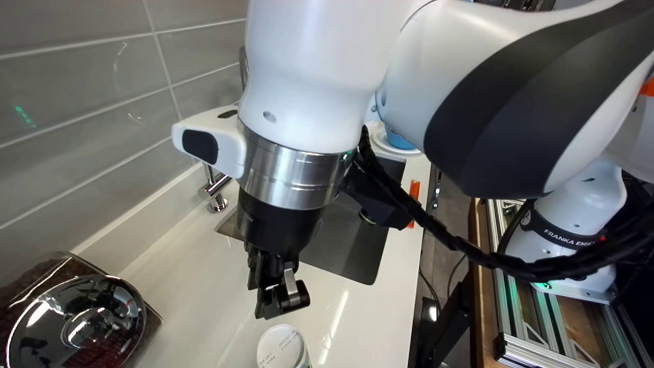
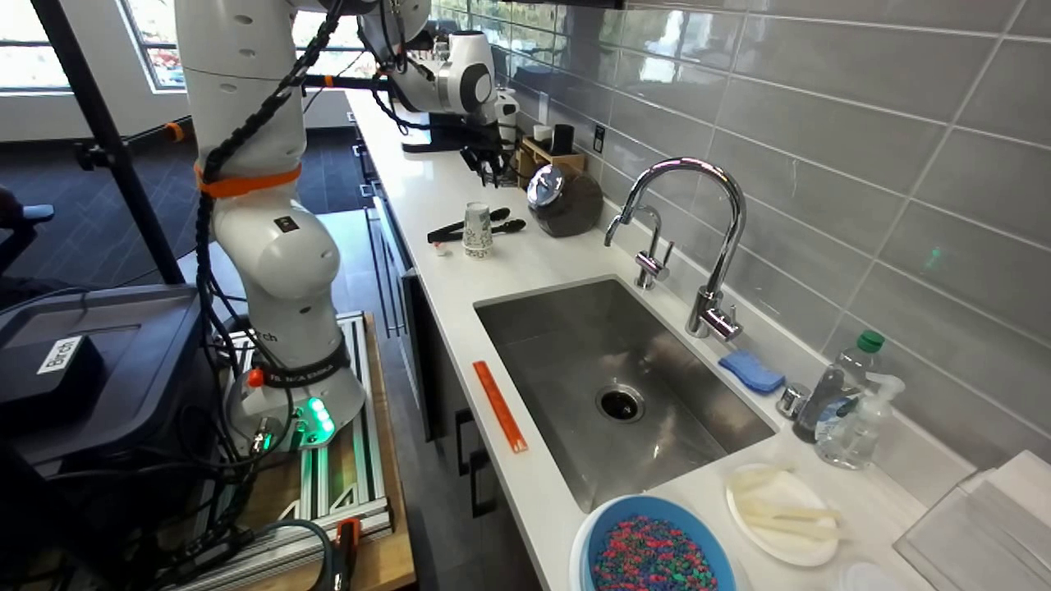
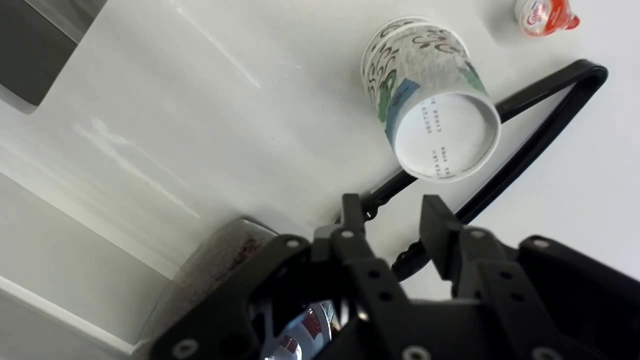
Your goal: Stack the cups
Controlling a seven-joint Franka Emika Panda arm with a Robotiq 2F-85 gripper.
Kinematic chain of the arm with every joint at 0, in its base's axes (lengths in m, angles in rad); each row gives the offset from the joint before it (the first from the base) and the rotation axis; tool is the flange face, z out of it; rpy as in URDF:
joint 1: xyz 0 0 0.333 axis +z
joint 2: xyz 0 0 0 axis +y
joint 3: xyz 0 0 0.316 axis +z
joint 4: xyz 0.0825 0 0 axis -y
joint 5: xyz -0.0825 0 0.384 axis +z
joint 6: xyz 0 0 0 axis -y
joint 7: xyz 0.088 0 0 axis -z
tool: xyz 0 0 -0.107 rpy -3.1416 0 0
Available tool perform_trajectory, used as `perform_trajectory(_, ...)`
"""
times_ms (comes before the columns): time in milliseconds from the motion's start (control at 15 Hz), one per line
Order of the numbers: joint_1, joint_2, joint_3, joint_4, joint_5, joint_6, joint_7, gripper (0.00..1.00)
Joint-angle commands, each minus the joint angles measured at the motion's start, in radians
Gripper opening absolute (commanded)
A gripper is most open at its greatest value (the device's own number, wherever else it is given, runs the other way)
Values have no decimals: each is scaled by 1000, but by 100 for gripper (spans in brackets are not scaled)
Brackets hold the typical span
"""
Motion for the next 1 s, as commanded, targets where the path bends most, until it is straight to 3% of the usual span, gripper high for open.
perform_trajectory(0, 7, 12, 0, 23, 3, -36, -9, 68)
perform_trajectory(267, 6, 2, -1, 20, 7, -34, -7, 97)
perform_trajectory(333, 5, 0, 0, 20, 11, -34, -10, 100)
perform_trajectory(933, 4, -36, 5, 3, 62, -66, 17, 100)
